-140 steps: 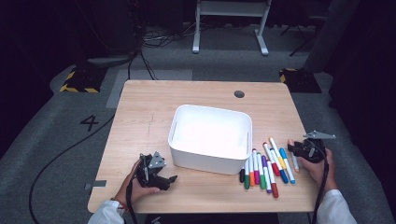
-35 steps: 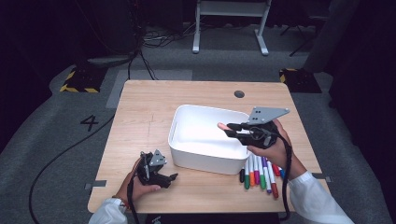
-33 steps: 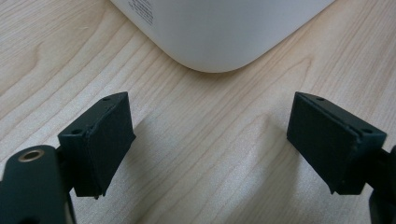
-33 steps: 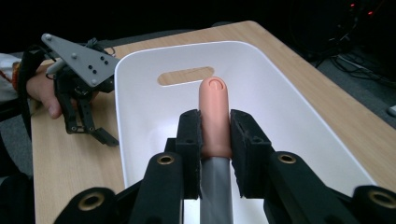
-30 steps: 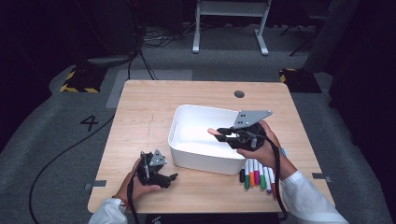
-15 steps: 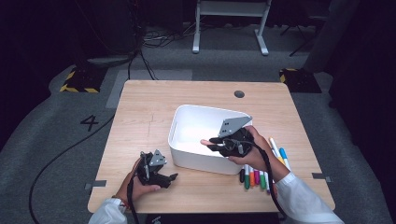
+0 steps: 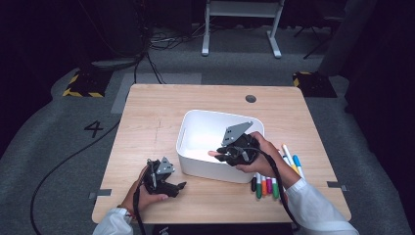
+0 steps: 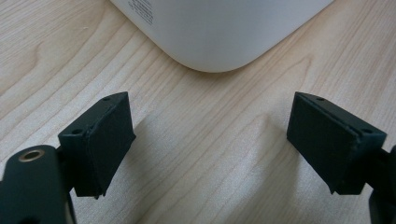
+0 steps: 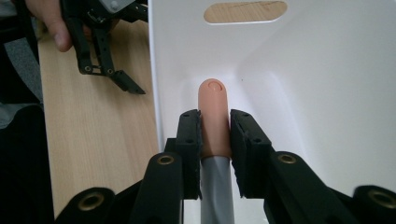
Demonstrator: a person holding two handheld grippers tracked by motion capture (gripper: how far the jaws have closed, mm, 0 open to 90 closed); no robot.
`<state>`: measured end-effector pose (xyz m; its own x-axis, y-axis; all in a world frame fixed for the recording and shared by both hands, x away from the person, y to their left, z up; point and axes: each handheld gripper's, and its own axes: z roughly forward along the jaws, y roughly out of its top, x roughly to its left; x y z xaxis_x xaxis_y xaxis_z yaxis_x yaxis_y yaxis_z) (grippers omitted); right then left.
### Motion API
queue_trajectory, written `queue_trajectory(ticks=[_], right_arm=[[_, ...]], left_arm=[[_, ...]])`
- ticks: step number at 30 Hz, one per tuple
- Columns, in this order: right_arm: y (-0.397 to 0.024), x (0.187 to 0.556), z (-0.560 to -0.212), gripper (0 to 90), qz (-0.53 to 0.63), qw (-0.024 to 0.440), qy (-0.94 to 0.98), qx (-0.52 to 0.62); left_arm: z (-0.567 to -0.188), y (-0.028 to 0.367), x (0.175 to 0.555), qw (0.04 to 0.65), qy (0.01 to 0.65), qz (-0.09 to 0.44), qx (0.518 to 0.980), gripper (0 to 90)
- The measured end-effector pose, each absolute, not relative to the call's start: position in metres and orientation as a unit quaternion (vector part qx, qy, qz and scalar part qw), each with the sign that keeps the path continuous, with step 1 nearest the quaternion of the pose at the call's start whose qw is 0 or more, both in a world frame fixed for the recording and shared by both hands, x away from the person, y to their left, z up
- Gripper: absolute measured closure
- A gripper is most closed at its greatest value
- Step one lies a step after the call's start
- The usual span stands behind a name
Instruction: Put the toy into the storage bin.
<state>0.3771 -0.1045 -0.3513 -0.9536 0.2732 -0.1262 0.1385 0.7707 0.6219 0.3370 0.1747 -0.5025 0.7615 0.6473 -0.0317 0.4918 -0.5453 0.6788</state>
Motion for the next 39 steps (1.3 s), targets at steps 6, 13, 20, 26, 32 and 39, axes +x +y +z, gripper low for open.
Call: queue_trajectory(ticks=[6, 13, 20, 26, 32, 39], right_arm=[[-0.097, 0.387, -0.357, 74.4, 0.308, 0.102, 0.939, 0.116], [-0.095, 0.387, -0.360, 74.3, 0.301, 0.089, 0.944, 0.102], [-0.093, 0.385, -0.364, 73.7, 0.282, 0.078, 0.952, 0.091], [-0.097, 0.385, -0.363, 65.7, 0.287, 0.088, 0.949, 0.098], [-0.102, 0.385, -0.360, 56.6, 0.300, 0.102, 0.942, 0.110], [-0.124, 0.380, -0.348, 44.8, 0.348, 0.123, 0.921, 0.128]], left_arm=[[-0.502, 0.175, 0.337, 0.347, 0.326, 0.112, 0.872, 14.8], [-0.502, 0.175, 0.337, 0.347, 0.326, 0.112, 0.872, 14.8], [-0.503, 0.175, 0.337, 0.347, 0.326, 0.111, 0.872, 14.7], [-0.503, 0.175, 0.337, 0.348, 0.326, 0.112, 0.872, 14.8], [-0.503, 0.175, 0.337, 0.347, 0.326, 0.112, 0.872, 14.8], [-0.502, 0.175, 0.337, 0.347, 0.323, 0.113, 0.873, 14.8]])
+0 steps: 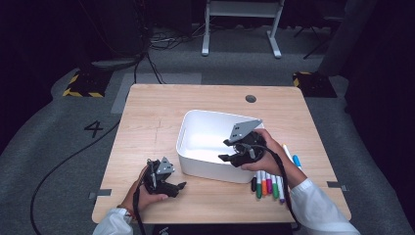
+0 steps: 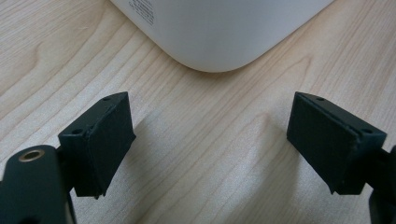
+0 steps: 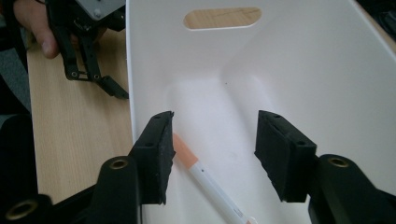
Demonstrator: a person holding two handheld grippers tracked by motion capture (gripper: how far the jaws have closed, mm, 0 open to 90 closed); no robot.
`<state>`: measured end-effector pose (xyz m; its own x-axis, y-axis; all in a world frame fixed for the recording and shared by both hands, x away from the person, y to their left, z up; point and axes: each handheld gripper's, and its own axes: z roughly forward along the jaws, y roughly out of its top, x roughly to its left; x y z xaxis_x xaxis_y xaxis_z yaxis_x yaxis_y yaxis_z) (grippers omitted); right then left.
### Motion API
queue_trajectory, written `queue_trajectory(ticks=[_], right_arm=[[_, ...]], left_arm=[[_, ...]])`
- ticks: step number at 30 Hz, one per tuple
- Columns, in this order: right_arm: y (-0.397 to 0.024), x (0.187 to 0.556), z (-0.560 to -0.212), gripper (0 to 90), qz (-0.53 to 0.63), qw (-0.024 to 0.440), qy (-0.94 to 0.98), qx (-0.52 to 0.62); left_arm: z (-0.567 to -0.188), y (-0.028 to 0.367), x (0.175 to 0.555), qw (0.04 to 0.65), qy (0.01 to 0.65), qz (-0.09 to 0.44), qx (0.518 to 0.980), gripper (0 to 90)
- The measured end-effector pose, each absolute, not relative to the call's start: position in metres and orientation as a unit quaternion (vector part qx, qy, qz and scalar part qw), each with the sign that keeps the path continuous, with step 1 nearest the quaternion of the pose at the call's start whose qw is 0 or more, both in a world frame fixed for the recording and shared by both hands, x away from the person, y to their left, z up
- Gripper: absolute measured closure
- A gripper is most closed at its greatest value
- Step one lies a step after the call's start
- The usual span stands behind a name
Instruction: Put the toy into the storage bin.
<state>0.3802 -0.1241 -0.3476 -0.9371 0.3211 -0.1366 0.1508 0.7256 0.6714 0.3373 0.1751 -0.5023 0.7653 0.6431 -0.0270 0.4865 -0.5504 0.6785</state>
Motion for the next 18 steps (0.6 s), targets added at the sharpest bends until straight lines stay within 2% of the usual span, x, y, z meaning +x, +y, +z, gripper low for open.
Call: queue_trajectory(ticks=[1, 8, 18], right_arm=[[-0.134, 0.377, -0.343, 40.7, 0.360, 0.139, 0.912, 0.138], [-0.170, 0.370, -0.333, 37.5, 0.383, 0.187, 0.890, 0.163], [-0.240, 0.361, -0.329, 35.8, 0.417, 0.218, 0.851, 0.232]], left_arm=[[-0.502, 0.175, 0.337, 0.347, 0.324, 0.112, 0.873, 14.8], [-0.502, 0.175, 0.337, 0.347, 0.324, 0.112, 0.873, 14.8], [-0.502, 0.175, 0.337, 0.347, 0.324, 0.113, 0.873, 14.8]])
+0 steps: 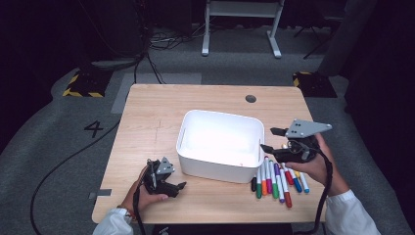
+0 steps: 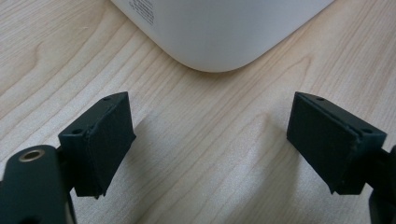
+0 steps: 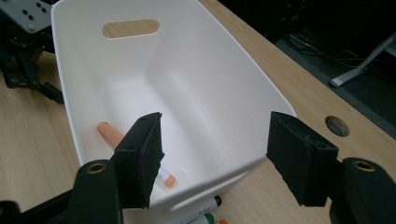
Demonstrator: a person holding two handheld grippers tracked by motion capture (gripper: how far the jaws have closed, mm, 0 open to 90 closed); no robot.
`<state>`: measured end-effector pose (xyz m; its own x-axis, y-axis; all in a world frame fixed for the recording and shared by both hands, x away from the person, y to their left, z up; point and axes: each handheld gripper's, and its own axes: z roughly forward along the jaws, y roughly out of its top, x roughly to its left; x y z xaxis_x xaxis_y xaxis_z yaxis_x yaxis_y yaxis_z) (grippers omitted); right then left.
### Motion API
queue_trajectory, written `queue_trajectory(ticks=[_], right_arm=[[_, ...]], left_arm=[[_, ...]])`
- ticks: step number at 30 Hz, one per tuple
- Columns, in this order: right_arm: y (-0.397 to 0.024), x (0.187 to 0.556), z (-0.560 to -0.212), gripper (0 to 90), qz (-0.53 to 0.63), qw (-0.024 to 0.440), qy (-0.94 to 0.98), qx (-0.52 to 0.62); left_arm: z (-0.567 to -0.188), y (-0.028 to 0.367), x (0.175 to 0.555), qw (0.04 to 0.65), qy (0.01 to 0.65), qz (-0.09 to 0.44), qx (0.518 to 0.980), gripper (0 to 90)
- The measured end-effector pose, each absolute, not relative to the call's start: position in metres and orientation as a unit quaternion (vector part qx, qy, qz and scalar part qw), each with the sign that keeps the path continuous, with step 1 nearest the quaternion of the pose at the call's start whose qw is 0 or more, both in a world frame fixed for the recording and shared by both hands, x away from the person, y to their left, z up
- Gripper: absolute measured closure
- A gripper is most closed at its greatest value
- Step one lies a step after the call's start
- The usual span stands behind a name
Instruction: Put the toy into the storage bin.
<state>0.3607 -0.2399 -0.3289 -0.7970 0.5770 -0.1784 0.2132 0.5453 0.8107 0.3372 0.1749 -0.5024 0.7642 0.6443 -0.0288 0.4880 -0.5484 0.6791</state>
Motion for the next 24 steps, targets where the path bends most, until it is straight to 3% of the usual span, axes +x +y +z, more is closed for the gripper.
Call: queue_trajectory(ticks=[9, 16, 24], right_arm=[[-0.290, 0.355, -0.348, 36.2, 0.399, 0.239, 0.840, 0.279], [-0.331, 0.362, -0.383, 37.4, 0.356, 0.261, 0.827, 0.347], [-0.364, 0.377, -0.428, 38.3, 0.324, 0.241, 0.820, 0.407]], left_arm=[[-0.502, 0.175, 0.337, 0.347, 0.325, 0.112, 0.872, 14.8], [-0.502, 0.175, 0.337, 0.347, 0.325, 0.112, 0.872, 14.8], [-0.502, 0.175, 0.337, 0.347, 0.325, 0.112, 0.872, 14.8]])
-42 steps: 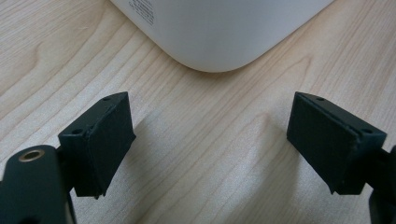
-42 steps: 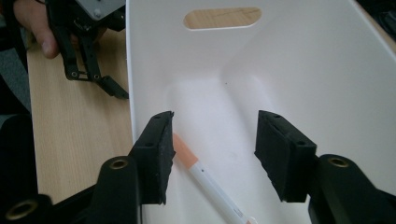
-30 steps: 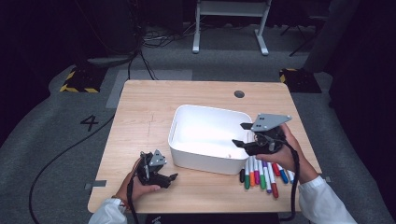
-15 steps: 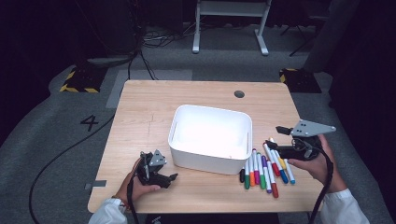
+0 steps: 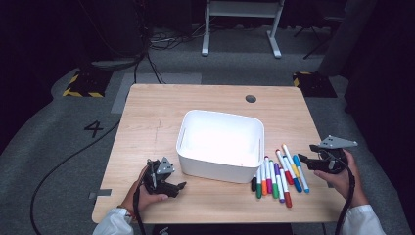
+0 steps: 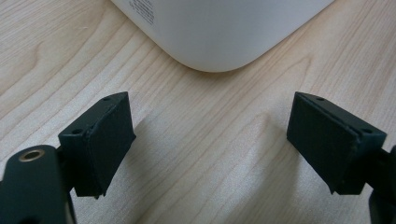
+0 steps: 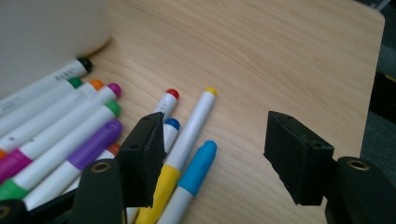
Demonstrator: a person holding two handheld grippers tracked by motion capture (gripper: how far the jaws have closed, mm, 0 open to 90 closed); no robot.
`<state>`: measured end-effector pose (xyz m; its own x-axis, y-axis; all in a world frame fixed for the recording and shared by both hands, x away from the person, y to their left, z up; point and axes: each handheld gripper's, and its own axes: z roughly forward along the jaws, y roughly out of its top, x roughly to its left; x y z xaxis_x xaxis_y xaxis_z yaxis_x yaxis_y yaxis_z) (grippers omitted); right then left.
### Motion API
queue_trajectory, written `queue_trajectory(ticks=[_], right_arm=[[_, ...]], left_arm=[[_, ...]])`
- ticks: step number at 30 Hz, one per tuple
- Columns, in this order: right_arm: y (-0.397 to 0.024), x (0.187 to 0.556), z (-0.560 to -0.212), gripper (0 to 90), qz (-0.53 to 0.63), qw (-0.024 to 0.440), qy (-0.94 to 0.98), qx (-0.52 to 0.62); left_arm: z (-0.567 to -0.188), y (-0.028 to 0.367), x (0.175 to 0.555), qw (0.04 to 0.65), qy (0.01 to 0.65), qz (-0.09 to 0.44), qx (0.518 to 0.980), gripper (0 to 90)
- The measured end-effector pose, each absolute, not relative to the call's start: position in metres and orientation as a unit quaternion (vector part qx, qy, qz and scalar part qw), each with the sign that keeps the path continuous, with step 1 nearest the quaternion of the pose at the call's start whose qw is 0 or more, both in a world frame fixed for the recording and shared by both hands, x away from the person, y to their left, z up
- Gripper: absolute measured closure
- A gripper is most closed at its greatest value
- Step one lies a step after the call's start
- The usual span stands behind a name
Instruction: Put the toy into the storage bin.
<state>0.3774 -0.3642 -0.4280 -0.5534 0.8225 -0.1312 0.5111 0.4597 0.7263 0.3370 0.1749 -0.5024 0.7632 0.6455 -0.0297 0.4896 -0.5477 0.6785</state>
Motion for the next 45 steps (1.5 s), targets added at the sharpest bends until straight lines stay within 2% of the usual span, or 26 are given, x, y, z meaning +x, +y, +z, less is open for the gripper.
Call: queue_trajectory(ticks=[8, 19, 23, 33, 45], right_arm=[[-0.372, 0.384, -0.458, 38.9, 0.311, 0.223, 0.818, 0.430], [-0.371, 0.388, -0.478, 41.3, 0.290, 0.211, 0.822, 0.442], [-0.374, 0.389, -0.481, 46.6, 0.289, 0.206, 0.820, 0.448], [-0.385, 0.390, -0.486, 72.6, 0.296, 0.197, 0.808, 0.470], [-0.391, 0.387, -0.482, 74.1, 0.320, 0.199, 0.800, 0.467]], left_arm=[[-0.502, 0.175, 0.337, 0.347, 0.325, 0.112, 0.873, 14.8], [-0.502, 0.175, 0.337, 0.347, 0.325, 0.113, 0.873, 14.8], [-0.502, 0.175, 0.337, 0.347, 0.325, 0.112, 0.873, 14.8], [-0.502, 0.175, 0.337, 0.347, 0.325, 0.112, 0.872, 14.8], [-0.502, 0.175, 0.337, 0.347, 0.325, 0.113, 0.873, 14.8]])
